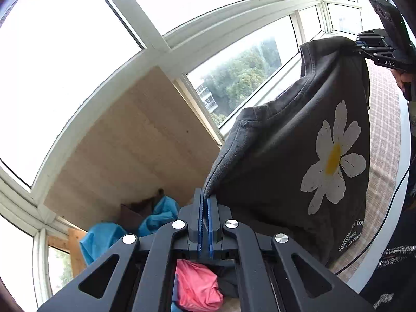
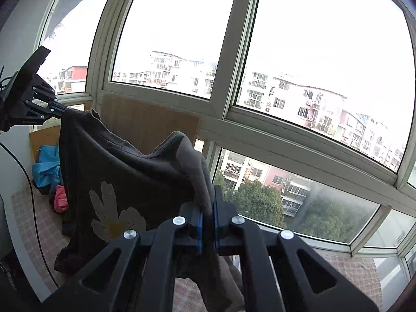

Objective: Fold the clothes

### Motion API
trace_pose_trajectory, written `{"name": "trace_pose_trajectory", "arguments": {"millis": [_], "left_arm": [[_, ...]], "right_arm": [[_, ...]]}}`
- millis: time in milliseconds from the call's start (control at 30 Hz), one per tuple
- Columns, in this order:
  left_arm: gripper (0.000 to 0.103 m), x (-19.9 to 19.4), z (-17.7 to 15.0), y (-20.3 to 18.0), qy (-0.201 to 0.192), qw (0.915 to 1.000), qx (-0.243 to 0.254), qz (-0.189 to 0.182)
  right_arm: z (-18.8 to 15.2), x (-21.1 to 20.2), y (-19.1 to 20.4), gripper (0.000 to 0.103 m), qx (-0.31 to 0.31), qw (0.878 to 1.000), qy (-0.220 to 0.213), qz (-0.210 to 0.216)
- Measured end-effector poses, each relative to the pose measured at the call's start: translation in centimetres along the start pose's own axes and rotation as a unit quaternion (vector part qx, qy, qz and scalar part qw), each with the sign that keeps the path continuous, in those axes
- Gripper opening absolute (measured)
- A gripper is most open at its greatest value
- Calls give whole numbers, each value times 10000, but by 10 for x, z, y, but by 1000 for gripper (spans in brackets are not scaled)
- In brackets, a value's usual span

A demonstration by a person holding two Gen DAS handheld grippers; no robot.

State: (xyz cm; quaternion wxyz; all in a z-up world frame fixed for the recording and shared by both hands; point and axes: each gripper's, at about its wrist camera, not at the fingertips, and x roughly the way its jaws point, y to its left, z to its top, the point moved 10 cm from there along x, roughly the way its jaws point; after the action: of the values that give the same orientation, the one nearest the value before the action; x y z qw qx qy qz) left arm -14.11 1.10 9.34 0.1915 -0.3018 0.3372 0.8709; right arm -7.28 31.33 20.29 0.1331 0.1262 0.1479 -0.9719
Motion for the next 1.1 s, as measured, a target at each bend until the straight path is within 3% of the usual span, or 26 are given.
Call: {"name": "trace_pose_trajectory", "arguments": {"millis": [167, 300, 400, 567, 633, 800, 933, 1100], "left_arm": [[2, -119, 48, 75, -709, 9910, -134, 1129], [2, -199, 66, 106, -1187, 9784, -345, 1659], [2, -246, 75, 120, -1428, 9693, -408, 1960], [2, -315, 87, 131, -1800, 9544, -436, 2342], [2, -331, 89, 130, -2013, 9512, -540, 2274], [2, -299, 83, 118, -1647, 9655, -409, 1977], [2, -292, 91, 106, -1647, 9655, -299, 1994], [2, -314, 102, 94, -1828, 9613, -123, 2059]], "right_arm": [[91, -73, 12, 6, -353, 9958, -797, -266], [148, -131, 25, 6, -636, 9881, -1298, -521], [177, -169, 34, 6, -738, 9833, -1524, -661], [170, -173, 42, 6, -764, 9861, -1318, -665], [166, -174, 45, 6, -771, 9873, -1221, -661], [155, -171, 48, 6, -785, 9896, -1000, -667], [149, -155, 32, 6, -774, 9897, -941, -749], [140, -135, 11, 6, -762, 9897, -866, -852]]}}
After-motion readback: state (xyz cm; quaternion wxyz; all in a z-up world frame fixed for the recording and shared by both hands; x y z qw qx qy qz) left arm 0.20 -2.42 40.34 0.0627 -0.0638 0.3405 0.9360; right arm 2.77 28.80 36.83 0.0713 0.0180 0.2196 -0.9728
